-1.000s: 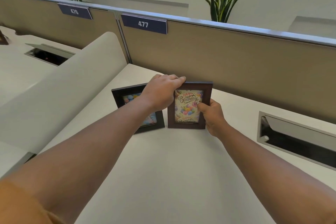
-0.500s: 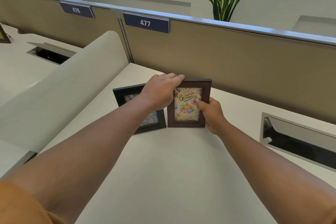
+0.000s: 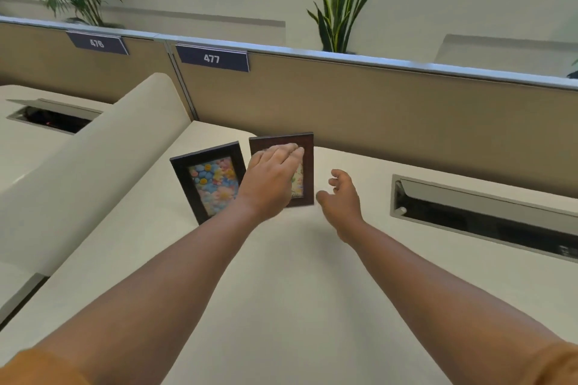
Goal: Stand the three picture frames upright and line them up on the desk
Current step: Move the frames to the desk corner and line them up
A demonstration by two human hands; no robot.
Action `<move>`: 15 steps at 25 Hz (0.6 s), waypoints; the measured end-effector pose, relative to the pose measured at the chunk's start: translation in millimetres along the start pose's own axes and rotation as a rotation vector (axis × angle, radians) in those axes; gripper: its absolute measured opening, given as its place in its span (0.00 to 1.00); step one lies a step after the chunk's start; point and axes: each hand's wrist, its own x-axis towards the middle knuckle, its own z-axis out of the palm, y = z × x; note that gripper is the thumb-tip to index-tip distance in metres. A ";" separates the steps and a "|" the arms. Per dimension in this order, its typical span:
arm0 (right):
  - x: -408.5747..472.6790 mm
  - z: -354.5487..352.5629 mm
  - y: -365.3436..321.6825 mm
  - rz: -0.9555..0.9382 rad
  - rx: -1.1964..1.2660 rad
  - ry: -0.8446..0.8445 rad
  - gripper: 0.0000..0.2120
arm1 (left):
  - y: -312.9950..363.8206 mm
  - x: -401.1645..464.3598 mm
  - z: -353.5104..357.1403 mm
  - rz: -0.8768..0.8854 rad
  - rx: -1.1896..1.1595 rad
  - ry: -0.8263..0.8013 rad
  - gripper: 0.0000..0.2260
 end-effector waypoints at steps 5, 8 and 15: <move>-95.4 -66.2 -13.8 -0.156 -0.557 0.015 0.24 | 93.3 -38.9 -6.3 -0.030 -0.300 -0.018 0.15; -164.4 -101.2 -4.1 -0.278 -0.683 0.012 0.21 | 148.8 -74.1 1.5 -0.176 -0.600 -0.076 0.12; -263.4 -202.3 44.6 -0.721 -0.661 0.536 0.18 | 281.8 -126.2 0.8 0.056 -0.921 -0.226 0.11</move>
